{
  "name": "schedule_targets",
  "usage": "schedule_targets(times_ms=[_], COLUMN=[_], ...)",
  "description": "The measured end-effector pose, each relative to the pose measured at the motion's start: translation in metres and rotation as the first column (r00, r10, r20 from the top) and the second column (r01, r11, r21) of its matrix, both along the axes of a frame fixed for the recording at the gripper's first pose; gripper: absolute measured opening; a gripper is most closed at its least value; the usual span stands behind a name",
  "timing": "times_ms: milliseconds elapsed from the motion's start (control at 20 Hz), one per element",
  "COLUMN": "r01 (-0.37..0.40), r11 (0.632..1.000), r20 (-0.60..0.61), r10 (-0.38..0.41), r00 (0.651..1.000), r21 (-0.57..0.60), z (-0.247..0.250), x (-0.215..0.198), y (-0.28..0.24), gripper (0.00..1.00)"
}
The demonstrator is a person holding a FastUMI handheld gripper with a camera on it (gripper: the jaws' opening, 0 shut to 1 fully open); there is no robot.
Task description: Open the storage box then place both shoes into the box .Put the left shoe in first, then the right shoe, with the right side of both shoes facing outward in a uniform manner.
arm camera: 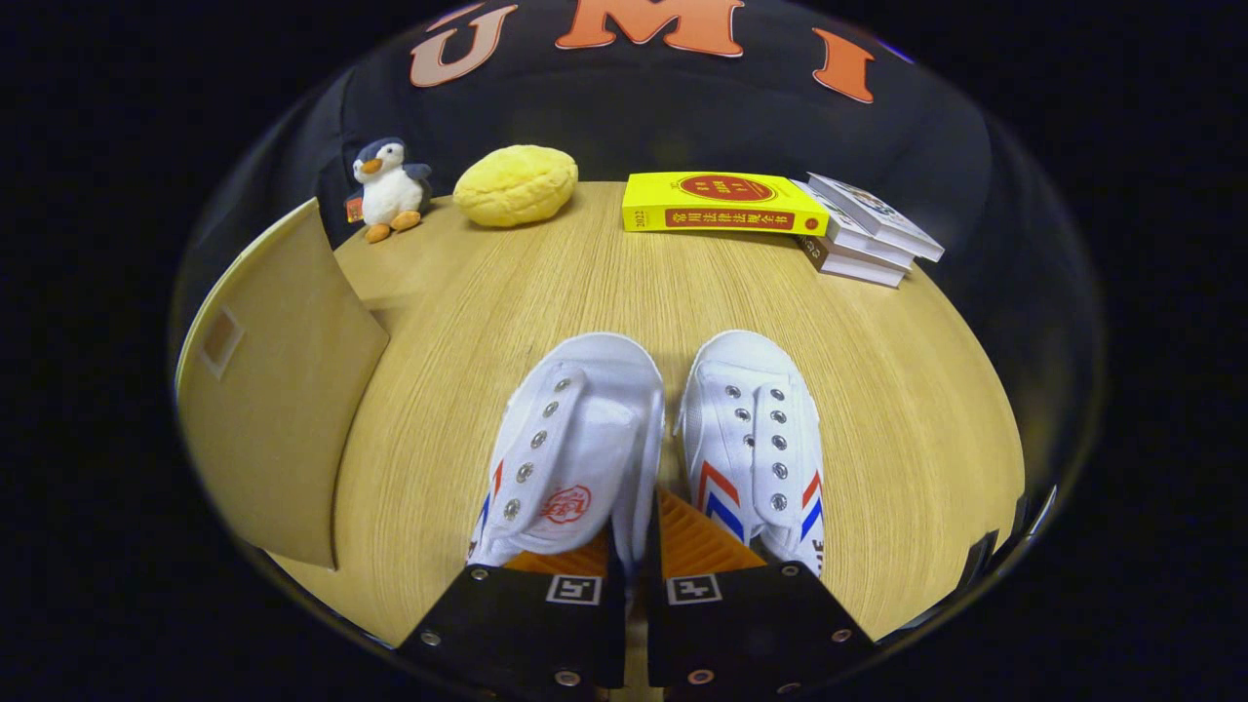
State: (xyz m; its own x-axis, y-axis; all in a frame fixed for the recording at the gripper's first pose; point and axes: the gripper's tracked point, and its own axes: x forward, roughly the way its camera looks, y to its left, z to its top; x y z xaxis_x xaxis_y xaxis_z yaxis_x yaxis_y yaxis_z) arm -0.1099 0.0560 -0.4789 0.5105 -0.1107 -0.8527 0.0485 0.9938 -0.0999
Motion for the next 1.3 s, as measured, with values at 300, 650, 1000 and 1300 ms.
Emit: schedule_targets(times_ms=[300,650,1000,1300], r01=[0.094,0.067,0.041,-0.006], r11=[0.990,0.982,0.968,0.950], r20=[-0.019,0.039,0.100,0.106], r10=[-0.092,-0.075,-0.068,-0.029], r00=[0.996,0.996,0.993,0.994], r21=[0.103,0.177,0.248,0.312], z=[0.020,0.079,0.156,0.188], x=[0.004,0.019,0.046,0.062], y=[0.003,0.035,0.085,0.152], gripper=[0.01,0.01,0.01,0.01])
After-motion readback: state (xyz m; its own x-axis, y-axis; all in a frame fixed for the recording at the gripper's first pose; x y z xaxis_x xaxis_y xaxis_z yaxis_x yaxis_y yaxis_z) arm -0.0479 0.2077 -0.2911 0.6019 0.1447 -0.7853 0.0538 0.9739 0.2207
